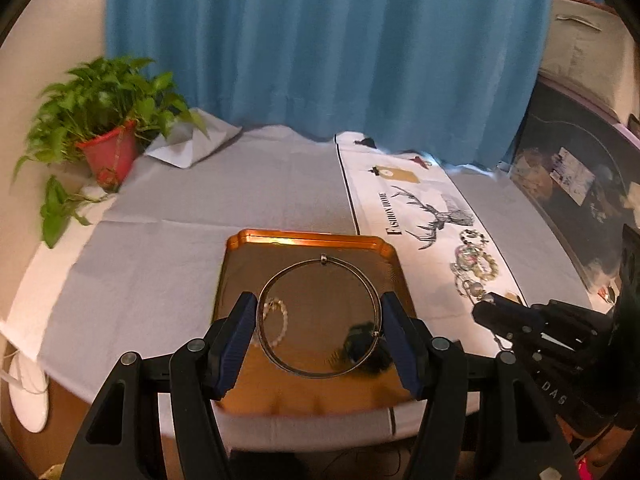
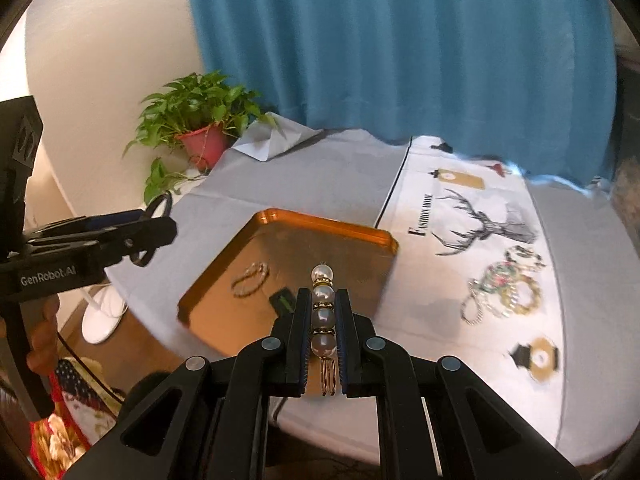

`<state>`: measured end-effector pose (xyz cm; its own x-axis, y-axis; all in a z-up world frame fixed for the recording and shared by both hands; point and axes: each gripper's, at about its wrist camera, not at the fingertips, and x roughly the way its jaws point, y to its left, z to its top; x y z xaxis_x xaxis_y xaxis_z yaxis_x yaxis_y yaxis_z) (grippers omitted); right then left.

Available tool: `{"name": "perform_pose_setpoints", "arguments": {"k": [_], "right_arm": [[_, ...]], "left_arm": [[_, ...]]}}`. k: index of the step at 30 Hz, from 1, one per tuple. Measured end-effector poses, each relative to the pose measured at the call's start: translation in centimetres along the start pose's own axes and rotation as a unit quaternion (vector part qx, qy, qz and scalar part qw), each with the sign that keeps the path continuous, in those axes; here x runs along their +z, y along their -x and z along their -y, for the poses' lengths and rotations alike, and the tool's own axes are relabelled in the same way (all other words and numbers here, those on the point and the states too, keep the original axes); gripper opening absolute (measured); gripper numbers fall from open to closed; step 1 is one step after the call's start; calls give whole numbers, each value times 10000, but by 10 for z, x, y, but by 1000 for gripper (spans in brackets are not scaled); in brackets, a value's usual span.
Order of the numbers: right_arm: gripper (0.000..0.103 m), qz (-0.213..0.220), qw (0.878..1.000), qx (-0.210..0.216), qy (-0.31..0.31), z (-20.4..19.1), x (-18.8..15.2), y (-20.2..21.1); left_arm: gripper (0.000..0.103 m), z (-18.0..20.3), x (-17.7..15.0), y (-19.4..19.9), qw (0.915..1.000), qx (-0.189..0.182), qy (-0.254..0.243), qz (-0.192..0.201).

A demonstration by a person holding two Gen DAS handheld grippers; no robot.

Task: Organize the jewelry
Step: 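Carry the bangle with the left tool to the tray while the right tool carries the pin, then release the bangle and pin onto the tray with both tools, then withdraw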

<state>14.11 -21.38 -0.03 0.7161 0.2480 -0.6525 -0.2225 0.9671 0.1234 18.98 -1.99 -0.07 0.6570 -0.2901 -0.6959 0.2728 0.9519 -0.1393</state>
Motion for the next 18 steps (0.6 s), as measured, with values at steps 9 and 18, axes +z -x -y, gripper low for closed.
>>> {"name": "perform_pose_setpoints", "arguments": {"k": [9,18], "right_arm": [[12,-439,9990,-22,-36,7,18,-101],[15,-839,9964,-53,-75,16,16,-156]], "left_arm": [[59,-17,6,-85,9989,131,12,-446],[93,-29,7,-131,9967,151,-4,-796]]}}
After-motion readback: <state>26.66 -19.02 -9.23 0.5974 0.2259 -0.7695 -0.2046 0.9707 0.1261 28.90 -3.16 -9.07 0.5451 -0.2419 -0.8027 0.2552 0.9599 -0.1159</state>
